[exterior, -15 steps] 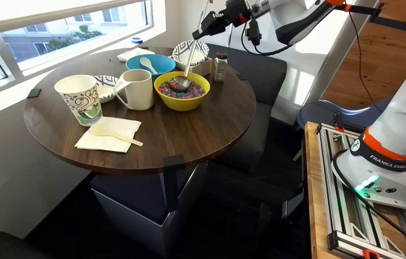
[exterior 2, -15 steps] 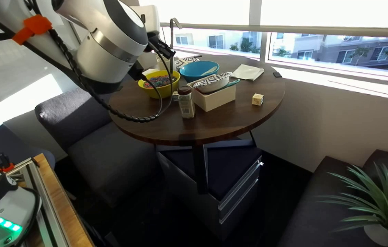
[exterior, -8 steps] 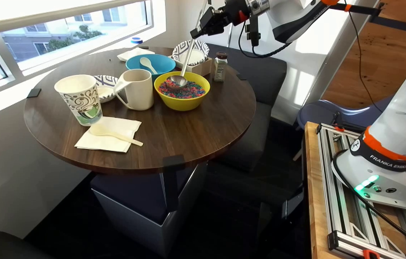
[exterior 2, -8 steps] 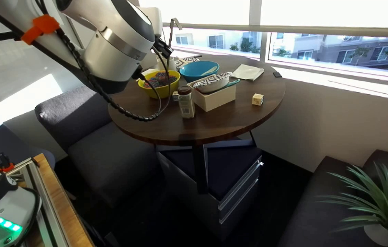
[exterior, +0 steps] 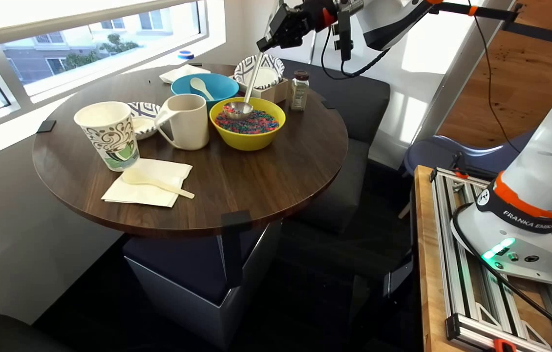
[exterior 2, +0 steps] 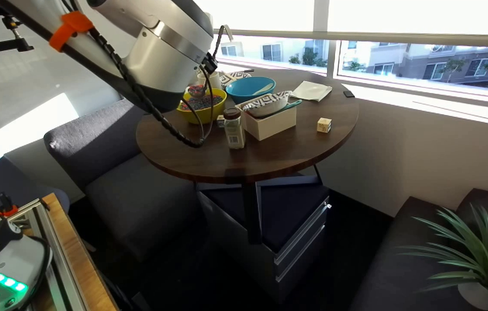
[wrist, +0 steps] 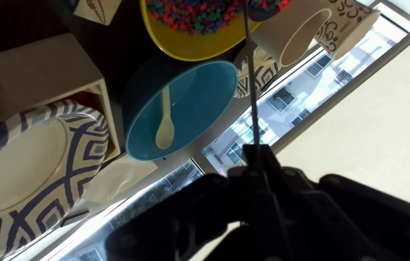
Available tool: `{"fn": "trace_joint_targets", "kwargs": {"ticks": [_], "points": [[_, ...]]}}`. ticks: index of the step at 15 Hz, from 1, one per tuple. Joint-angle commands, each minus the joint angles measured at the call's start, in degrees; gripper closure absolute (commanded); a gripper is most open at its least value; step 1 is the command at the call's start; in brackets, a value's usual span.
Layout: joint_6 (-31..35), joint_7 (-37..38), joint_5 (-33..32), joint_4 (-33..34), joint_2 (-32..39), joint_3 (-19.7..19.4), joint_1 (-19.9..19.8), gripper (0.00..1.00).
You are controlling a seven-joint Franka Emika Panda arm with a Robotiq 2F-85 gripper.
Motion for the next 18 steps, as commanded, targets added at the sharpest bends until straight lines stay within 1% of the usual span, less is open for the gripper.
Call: {"fn": "trace_joint_targets", "kwargs": {"ticks": [1, 3, 6, 12, 18], "points": [[4.9, 8.0, -5.1, 6.0, 2.9, -0.5, -0.4, 0.99], [5.3, 10.6, -6.7, 8.2, 3.4, -0.7, -0.2, 0.99], [3.6, 13.8, -9.3, 11.3, 3.8, -0.6, 0.9, 0.99], [2.7, 21.8, -15.7, 18.7, 5.2, -0.6, 4.4, 0.99], [2.2, 29.1, -19.1, 27.2, 8.3, -1.1, 7.2, 0.99]]}}
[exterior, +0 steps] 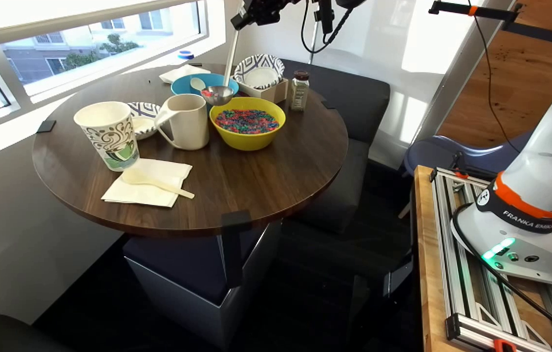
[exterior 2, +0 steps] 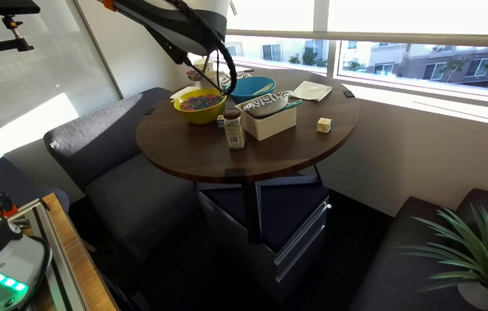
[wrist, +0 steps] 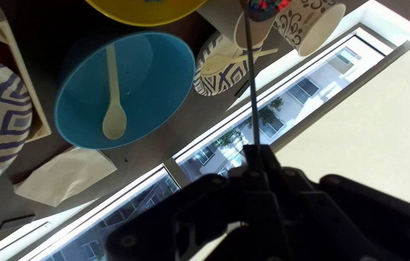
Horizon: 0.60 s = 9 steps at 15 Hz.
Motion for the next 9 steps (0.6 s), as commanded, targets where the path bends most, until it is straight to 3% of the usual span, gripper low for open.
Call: {"fn": "trace_joint_targets", "kwargs": {"ticks": [1, 9], "points": [[-1.2, 6.7, -3.4, 7.1, 3.1, -0.8, 2.1, 0.99], [-5.8, 9.9, -5.9, 12.5, 5.7, -1.1, 6.3, 0.99]]}}
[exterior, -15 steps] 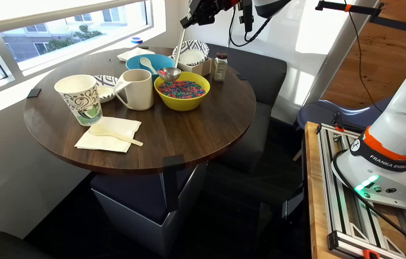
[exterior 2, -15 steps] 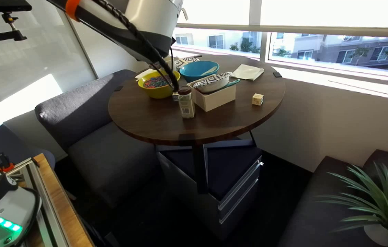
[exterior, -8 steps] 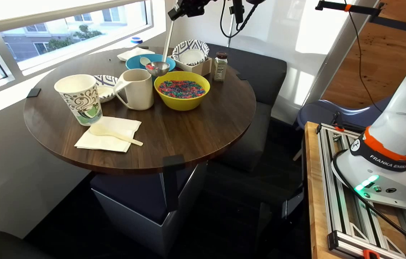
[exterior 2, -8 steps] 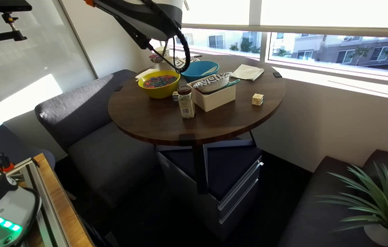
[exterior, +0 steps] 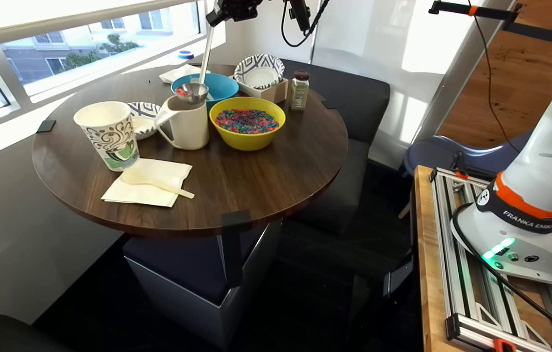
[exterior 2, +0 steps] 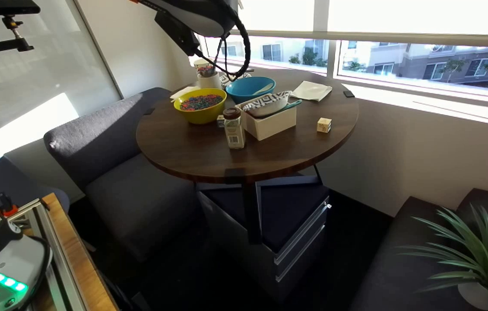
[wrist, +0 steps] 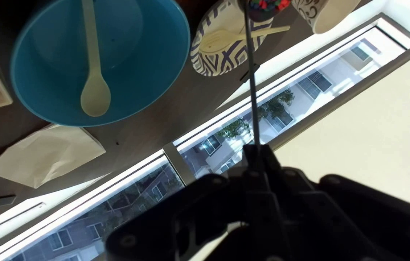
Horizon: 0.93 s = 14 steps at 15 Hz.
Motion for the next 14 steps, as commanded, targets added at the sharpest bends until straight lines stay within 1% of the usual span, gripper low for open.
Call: {"fn": "trace_joint_targets", "kwargs": {"ticks": [1, 7, 14], "points": [[-1.5, 4.3, -3.5, 3.3, 0.9, -1.0, 2.8, 0.99], [-2.6, 3.4, -6.7, 4.0, -0.1, -2.2, 5.2, 0.99], [-5.8, 0.9, -7.4, 3.5, -1.4, -2.7, 6.5, 0.99]]}}
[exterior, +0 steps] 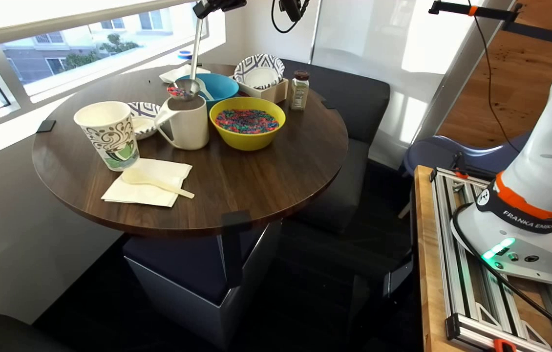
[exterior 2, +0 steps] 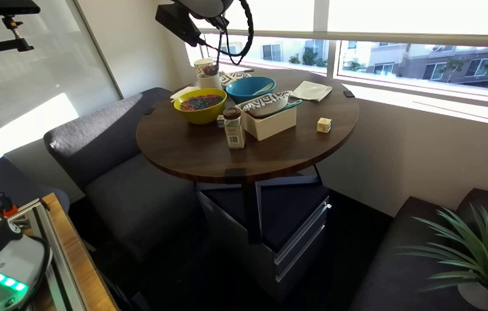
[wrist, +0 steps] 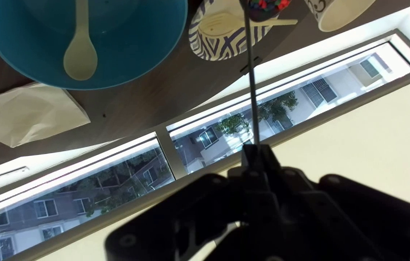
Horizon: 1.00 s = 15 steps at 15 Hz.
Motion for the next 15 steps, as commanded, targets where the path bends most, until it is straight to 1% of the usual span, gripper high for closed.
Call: {"fn": "trace_joint_targets", "kwargs": {"ticks": [1, 10, 15], "points": [[-3.0, 0.8, -3.0, -0.8, -1.5, -0.8, 2.3, 0.99], [-6.7, -0.1, -7.9, -2.8, -4.7, -1.0, 6.3, 0.99], [-6.9, 0.1, -10.0, -3.7, -7.2, -1.1, 7.0, 0.99]]}}
